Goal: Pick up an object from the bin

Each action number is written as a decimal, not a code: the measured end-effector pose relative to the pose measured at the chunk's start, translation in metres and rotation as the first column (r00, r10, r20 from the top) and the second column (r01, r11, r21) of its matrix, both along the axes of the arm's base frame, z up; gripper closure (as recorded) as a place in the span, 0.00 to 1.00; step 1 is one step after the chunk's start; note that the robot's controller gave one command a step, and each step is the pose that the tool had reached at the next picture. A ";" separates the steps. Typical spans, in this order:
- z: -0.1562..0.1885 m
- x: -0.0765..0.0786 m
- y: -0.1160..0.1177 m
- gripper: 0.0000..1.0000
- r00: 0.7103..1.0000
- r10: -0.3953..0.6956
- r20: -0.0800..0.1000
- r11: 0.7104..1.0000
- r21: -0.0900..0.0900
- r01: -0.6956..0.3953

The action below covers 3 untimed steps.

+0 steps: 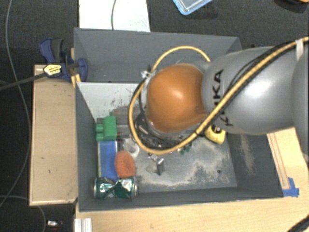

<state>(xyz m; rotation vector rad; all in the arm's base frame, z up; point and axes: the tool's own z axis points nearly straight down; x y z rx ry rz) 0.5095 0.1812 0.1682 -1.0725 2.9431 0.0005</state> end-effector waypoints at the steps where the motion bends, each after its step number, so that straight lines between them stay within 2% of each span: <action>1: -0.066 0.028 0.020 0.00 0.960 0.280 -0.002 0.960 -0.002 -0.280; 2: -0.083 0.027 0.038 0.00 0.867 0.498 0.006 0.867 -0.007 -0.498; 3: -0.093 0.025 0.053 1.00 0.703 0.711 0.000 0.703 -0.010 -0.711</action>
Offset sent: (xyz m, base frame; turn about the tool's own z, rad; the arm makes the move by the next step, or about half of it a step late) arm 0.0234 0.0476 -0.0982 -0.6262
